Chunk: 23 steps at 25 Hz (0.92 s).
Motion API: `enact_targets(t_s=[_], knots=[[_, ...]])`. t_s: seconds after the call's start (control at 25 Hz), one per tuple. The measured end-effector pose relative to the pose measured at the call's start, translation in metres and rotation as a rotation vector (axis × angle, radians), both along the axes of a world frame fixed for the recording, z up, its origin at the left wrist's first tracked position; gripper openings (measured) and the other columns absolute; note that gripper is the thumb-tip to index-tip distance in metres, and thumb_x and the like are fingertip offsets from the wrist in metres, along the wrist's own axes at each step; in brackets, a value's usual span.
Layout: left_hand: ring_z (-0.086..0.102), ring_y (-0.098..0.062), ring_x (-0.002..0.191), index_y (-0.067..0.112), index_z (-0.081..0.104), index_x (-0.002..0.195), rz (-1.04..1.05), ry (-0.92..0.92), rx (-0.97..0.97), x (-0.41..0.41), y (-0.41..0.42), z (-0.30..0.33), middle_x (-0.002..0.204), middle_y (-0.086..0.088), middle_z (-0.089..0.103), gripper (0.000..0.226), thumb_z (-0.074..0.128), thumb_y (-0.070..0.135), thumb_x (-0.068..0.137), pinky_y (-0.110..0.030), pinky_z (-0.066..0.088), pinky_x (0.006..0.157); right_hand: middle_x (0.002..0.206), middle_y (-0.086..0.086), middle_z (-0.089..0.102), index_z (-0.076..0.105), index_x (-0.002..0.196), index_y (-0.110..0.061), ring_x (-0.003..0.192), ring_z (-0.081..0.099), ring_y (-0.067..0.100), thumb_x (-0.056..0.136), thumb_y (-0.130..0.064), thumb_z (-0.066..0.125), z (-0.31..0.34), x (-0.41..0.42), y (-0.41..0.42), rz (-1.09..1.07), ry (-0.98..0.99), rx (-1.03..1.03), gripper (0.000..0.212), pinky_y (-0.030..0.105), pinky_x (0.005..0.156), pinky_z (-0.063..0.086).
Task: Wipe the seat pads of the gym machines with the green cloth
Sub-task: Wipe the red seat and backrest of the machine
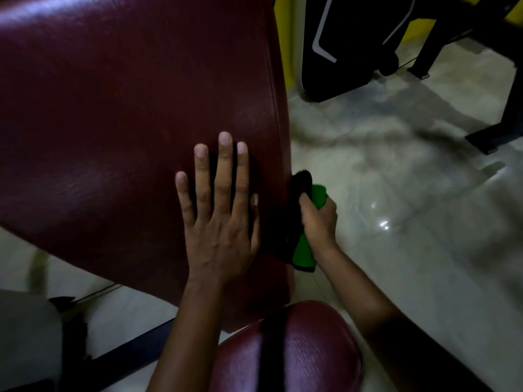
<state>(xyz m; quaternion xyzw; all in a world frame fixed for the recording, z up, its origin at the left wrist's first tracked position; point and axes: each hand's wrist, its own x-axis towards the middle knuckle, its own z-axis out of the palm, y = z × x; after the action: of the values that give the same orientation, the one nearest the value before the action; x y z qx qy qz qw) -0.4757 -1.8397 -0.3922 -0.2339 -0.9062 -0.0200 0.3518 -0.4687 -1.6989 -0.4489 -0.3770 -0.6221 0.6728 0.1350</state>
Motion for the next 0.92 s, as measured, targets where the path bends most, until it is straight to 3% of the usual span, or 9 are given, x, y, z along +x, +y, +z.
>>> enact_targets(t_s=[0.16,0.28,0.36,0.52,0.64,0.72,0.8,0.92], knots=[[-0.014,-0.022,0.145,0.012,0.008,0.152,0.003,-0.020,-0.058,0.006,-0.010,-0.013,0.157,-0.009,0.008,0.070,0.046,0.027,0.095,-0.045,-0.004,0.117,0.060,-0.007,0.055,0.055,0.063,-0.019,0.058,0.054,0.008,0.082,-0.013,0.063,0.051,-0.021,0.012,0.044,0.279,0.074,0.021,0.022,0.055,0.042],[-0.016,-0.021,0.145,0.012,0.006,0.152,0.017,0.002,-0.033,0.007,-0.005,-0.019,0.156,-0.009,0.008,0.070,0.044,0.026,0.095,-0.045,-0.006,0.117,0.059,-0.008,0.053,0.054,0.064,-0.018,0.058,0.053,0.009,0.073,-0.017,0.062,0.038,-0.021,0.009,-0.004,0.428,0.056,0.012,0.022,0.055,0.042],[-0.016,-0.021,0.145,0.012,0.006,0.152,0.030,0.026,-0.016,0.005,-0.003,-0.025,0.156,-0.008,0.009,0.068,0.042,0.025,0.096,-0.044,-0.007,0.117,0.062,-0.006,0.051,0.052,0.068,-0.018,0.058,0.051,0.008,0.074,-0.019,0.060,0.000,-0.008,0.001,-0.027,0.334,0.053,0.010,0.023,0.057,0.041],[0.001,-0.030,0.144,0.011,0.009,0.152,0.022,0.053,-0.008,0.003,-0.003,-0.032,0.154,-0.008,0.010,0.064,0.041,0.025,0.098,-0.042,-0.008,0.116,0.057,-0.007,0.048,0.046,0.060,-0.022,0.048,0.046,0.001,0.086,-0.009,0.059,-0.036,0.005,-0.004,-0.013,0.113,0.036,0.031,0.023,0.053,0.037],[0.003,-0.030,0.142,0.010,0.010,0.151,0.018,0.041,0.001,0.006,-0.004,-0.035,0.154,-0.008,0.010,0.063,0.041,0.026,0.098,-0.042,-0.007,0.116,0.054,-0.013,0.049,0.048,0.058,-0.021,0.051,0.048,0.004,0.083,-0.006,0.061,-0.007,-0.002,0.001,-0.019,0.274,0.069,0.031,0.022,0.053,0.038],[-0.005,-0.027,0.146,0.010,0.007,0.151,0.023,0.028,0.002,0.011,-0.005,-0.042,0.154,-0.007,0.009,0.066,0.042,0.026,0.098,-0.043,-0.007,0.116,0.052,-0.015,0.049,0.049,0.060,-0.018,0.051,0.048,0.003,0.081,-0.003,0.061,0.006,-0.007,0.002,-0.047,0.443,0.057,0.029,0.019,0.051,0.039],[-0.016,-0.021,0.145,0.012,0.006,0.151,0.016,0.017,-0.013,0.017,-0.007,-0.054,0.155,-0.007,0.009,0.067,0.043,0.025,0.098,-0.043,-0.006,0.117,0.060,-0.009,0.051,0.051,0.068,-0.015,0.056,0.050,0.006,0.077,-0.011,0.061,-0.007,-0.007,-0.002,-0.072,0.471,0.086,0.014,0.020,0.054,0.040],[-0.017,-0.019,0.144,0.013,0.005,0.152,-0.002,-0.016,-0.035,0.025,-0.013,-0.074,0.156,-0.006,0.007,0.066,0.042,0.021,0.098,-0.043,-0.006,0.117,0.065,-0.005,0.052,0.052,0.072,-0.019,0.058,0.051,0.006,0.079,-0.019,0.061,-0.072,0.015,-0.009,-0.023,0.181,0.026,0.011,0.021,0.056,0.041]])
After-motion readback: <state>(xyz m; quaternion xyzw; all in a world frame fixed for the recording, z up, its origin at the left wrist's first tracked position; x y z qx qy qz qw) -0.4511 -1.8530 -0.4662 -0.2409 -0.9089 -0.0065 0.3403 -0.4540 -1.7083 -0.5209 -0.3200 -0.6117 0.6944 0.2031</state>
